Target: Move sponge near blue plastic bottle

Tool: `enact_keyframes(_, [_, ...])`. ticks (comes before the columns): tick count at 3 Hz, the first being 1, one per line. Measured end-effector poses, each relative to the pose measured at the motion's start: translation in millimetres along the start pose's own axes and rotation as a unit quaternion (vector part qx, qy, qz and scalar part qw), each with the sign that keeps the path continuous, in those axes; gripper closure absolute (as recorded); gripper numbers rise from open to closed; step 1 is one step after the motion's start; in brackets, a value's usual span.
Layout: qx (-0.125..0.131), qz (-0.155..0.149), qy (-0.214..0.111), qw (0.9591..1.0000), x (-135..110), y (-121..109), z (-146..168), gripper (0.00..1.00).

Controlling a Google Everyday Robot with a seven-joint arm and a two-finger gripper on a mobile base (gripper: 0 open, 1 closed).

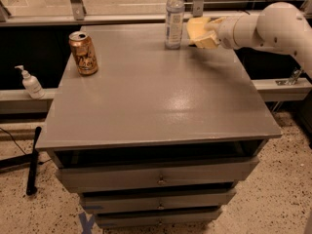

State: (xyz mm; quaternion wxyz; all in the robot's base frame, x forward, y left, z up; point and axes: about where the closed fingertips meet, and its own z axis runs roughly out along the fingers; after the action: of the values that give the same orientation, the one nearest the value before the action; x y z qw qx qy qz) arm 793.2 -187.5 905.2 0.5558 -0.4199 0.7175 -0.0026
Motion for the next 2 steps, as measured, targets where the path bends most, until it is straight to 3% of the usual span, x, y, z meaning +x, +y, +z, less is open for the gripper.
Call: enact_keyframes(2, [-0.028, 0.013, -0.001, 0.9995, 3.5, 13.7, 30.4, 0.36])
